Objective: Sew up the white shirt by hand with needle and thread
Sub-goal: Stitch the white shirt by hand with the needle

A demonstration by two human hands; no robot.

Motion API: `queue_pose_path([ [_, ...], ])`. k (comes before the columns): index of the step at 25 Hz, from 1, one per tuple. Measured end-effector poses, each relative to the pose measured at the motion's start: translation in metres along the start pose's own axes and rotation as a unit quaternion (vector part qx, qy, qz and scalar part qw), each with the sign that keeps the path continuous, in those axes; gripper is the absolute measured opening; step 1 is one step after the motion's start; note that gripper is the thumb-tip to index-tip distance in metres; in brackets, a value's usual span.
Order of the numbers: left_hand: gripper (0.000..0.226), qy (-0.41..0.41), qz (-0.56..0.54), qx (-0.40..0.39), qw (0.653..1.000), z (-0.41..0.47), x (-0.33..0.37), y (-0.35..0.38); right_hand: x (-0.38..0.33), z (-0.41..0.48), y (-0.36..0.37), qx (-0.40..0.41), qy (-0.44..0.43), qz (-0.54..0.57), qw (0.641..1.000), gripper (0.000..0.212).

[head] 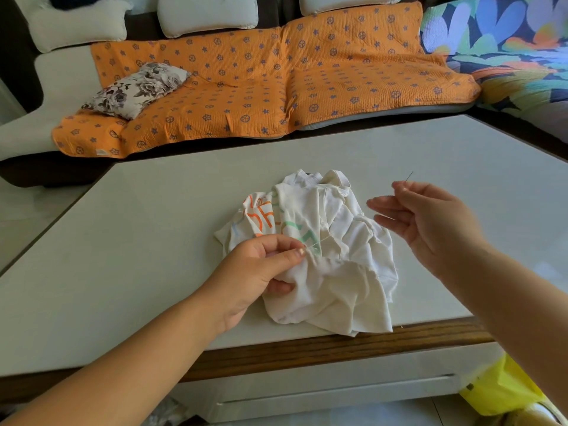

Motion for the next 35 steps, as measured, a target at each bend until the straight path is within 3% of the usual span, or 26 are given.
queue_pose_path([
  [2, 0.008, 0.0, 0.001, 0.002, 1.0, 0.0, 0.0, -0.002, -0.008, 0.003, -0.011, 0.045, -0.055, -0.094, 0.993, 0.007],
  [5, 0.007, -0.005, -0.011, 0.009, 1.0, 0.001, -0.001, -0.005, -0.025, 0.0, -0.018, 0.096, -0.149, -0.247, 0.953, 0.007],
  [9, 0.006, -0.009, -0.015, 0.01, 1.0, 0.001, -0.002, -0.006, -0.039, -0.006, -0.019, 0.111, -0.209, -0.32, 0.917, 0.01],
  [12, 0.006, -0.01, -0.017, 0.016, 1.0, 0.002, -0.002, -0.006, -0.034, -0.018, 0.002, 0.046, -0.18, -0.322, 0.928, 0.008],
  [15, 0.005, -0.004, -0.029, 0.023, 0.999, 0.002, -0.001, -0.007, -0.007, -0.051, 0.048, -0.146, -0.085, -0.248, 0.954, 0.01],
  [18, 0.014, 0.009, -0.026, 0.014, 1.0, 0.001, 0.002, -0.004, 0.024, -0.083, 0.074, -0.269, -0.016, -0.281, 0.921, 0.011],
  [23, 0.011, 0.001, -0.042, 0.014, 0.999, 0.002, -0.001, -0.005, 0.037, -0.079, 0.063, -0.237, -0.025, -0.368, 0.899, 0.018],
  [35, 0.008, 0.001, -0.048, 0.024, 0.999, 0.003, -0.002, -0.006, 0.038, -0.078, 0.063, -0.221, -0.03, -0.381, 0.897, 0.022],
])
Point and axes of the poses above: each hand's wrist, its own z-axis towards the middle knuckle, its own y-axis out of the palm, x = y × z, the point moved 8 cm from there along z, towards the middle knuckle, and after that the axes turned 1 degree about -y, right-handed, at the moved point
